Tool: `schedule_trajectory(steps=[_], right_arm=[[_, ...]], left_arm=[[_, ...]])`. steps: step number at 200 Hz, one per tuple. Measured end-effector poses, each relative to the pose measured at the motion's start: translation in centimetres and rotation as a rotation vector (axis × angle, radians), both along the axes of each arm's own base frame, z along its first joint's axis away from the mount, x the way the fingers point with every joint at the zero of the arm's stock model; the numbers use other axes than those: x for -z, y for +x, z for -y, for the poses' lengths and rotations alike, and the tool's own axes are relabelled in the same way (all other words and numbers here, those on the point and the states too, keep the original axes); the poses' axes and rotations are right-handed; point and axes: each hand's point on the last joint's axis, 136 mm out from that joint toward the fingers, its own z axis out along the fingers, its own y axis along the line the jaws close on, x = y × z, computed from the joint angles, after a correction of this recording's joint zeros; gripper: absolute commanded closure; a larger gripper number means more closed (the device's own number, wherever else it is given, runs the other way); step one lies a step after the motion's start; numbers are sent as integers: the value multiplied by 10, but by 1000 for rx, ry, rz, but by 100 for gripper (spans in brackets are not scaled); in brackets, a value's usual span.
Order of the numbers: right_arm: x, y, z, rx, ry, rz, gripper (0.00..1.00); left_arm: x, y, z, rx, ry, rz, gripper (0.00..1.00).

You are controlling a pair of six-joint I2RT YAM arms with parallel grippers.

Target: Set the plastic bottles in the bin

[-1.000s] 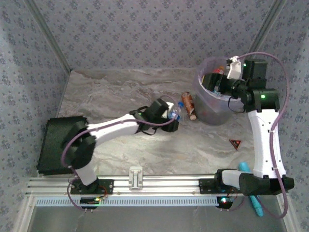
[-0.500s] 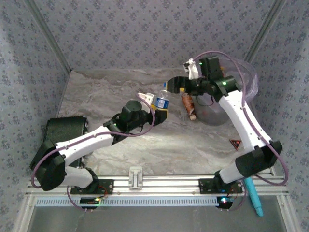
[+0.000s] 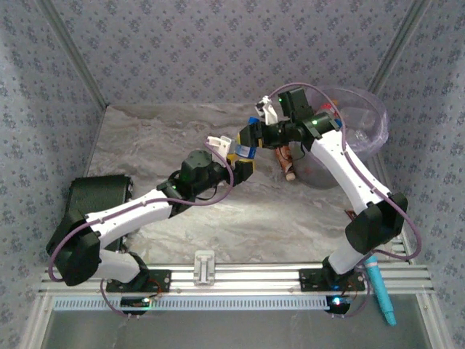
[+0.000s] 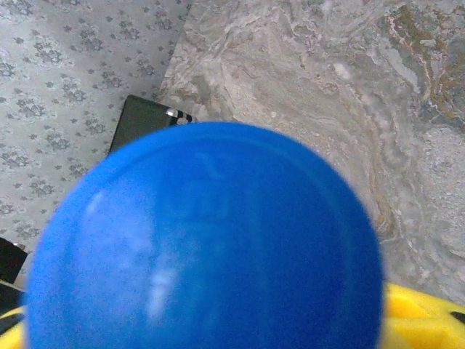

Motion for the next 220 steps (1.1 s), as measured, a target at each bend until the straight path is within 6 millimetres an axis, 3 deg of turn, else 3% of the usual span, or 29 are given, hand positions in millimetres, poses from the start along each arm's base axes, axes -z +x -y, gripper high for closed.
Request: schedule_trajectory(steps=[7,30,49,75,95,121,142,163,189,220], right_arm=[[-1,0,1,0,4,0,48],[-3,1,4,4,9,1,52],[-7,7,11,28,9,11,53],[-26,31,48,148,-32,84,56],[-60,46,98,300,-74,182,56],[-112,45,175,519,-128,323,58],[-134,34,229,674,-180,384,58],[-134,27,269,788,-233,381,58],[-111,27,310,893,-297,309,59],[-80,36,327,918,-345,222,59]], left_arm=[[-1,0,0,0,-3,3,63],[-3,1,2,2,-4,3,27],[-8,0,4,15,-1,-17,11],[-10,-4,3,24,10,-30,9],[-8,-8,-3,23,21,-43,9],[-1,-11,-7,17,31,-67,9],[8,-13,-9,15,55,-96,9],[17,-15,-11,13,80,-122,8],[24,-16,-12,16,99,-143,6],[31,-14,-9,15,125,-166,5]])
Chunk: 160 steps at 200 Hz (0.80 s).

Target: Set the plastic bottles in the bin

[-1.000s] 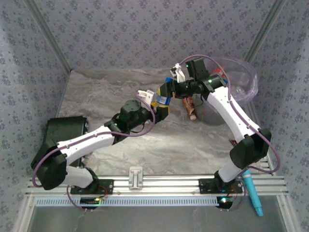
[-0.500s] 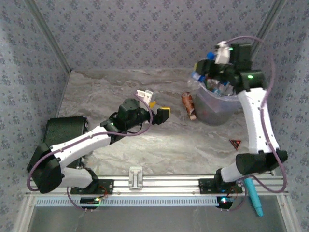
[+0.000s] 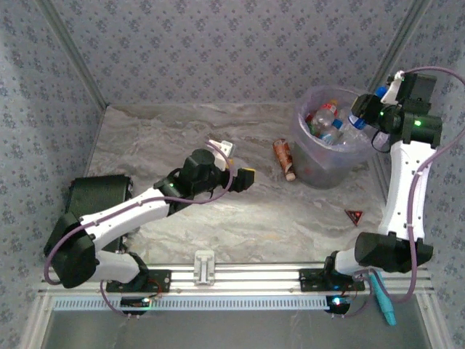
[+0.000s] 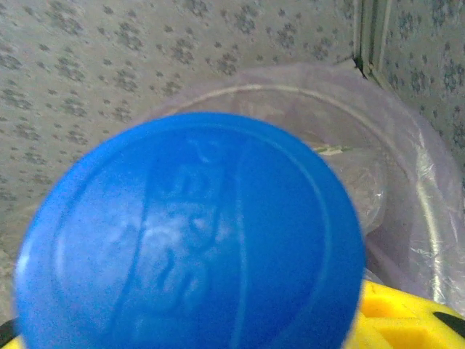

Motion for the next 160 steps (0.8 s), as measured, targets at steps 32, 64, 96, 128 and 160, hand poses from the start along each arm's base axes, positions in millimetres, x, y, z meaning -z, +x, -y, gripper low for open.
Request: schedule_trajectory(steps=[32,64,96,128,160], right_arm=[[33,10,-5,-25,15,-84,58],[65,20,-24,-76,30,-159,58],[95,26,-41,-122,41,-219,58],[116,26,-56,-159,55,-267,51],[110,29,-56,-161,38,-253,21]], left_arm=[[0,2,3,0,4,-5,5],[0,2,2,-4,-1,-13,5],[2,2,2,-5,3,-17,5],[2,2,2,-5,4,-18,5],[7,2,3,-5,15,-28,5]])
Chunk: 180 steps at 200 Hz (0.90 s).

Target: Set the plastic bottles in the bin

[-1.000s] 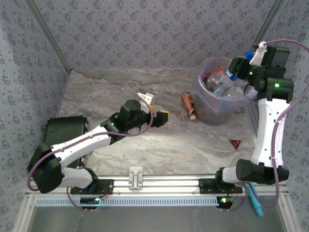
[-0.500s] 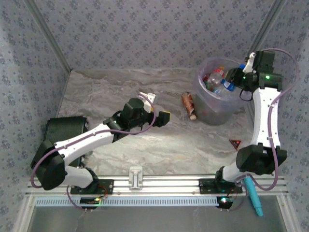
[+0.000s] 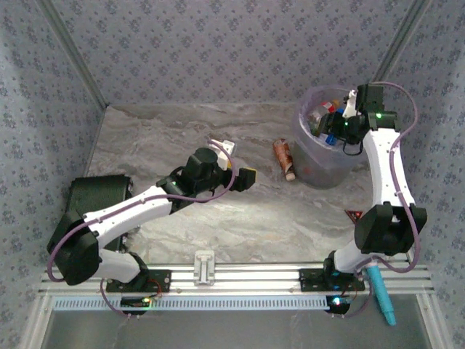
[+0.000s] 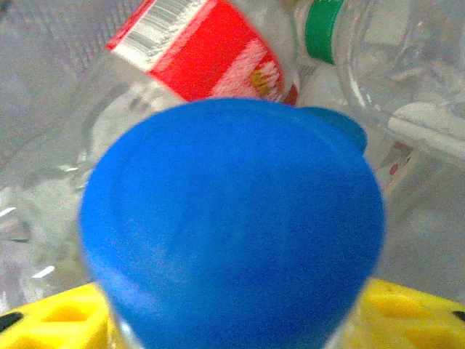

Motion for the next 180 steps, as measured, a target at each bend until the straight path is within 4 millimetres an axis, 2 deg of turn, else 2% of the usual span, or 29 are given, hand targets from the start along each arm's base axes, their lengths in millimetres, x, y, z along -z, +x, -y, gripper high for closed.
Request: schedule_trajectory(steps=[14,38,56,78,103,112,147,180], right_arm=[[-10,-2,3,7,-20,7,12],[-43,-4,11,23,-63,58,9],[-70,-6,19,42,-92,114,10],[-82,-7,29,64,-106,140,18],[-75,-2,37,77,-115,121,37],[-70,2,39,86,-109,108,40],[-44,13,42,84,-111,50,49],[-18,16,33,64,-102,15,52]], left_arm=[[2,0,0,0,5,-4,5],[5,1,1,-1,8,-10,5],[8,1,1,-3,12,-19,5],[11,1,2,-3,17,-23,5],[11,1,1,-3,18,-23,5],[11,1,1,-4,18,-22,5],[9,2,0,-10,17,-19,5],[9,2,0,-13,18,-17,5]])
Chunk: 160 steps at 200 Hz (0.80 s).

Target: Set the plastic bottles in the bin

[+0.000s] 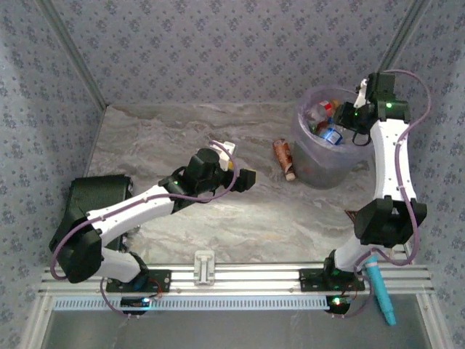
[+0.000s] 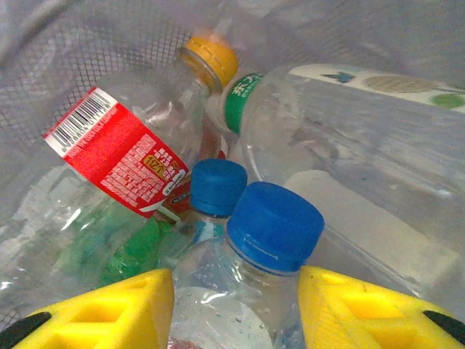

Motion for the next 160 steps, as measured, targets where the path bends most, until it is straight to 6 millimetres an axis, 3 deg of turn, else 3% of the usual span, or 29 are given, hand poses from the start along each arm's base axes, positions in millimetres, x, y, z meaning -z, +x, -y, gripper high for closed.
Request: schedule_trajectory(steps=[79,134,160], right_arm=[[-7,-1,-17,-28,-23,56,51],[-54,-13,-21,-46,-75,110,38],[-79,-24,-33,-82,-127,166,36]], left_arm=[[1,0,0,0,2,-2,5],[1,1,-2,-5,3,-3,3],[3,6,-7,-37,6,-17,0]])
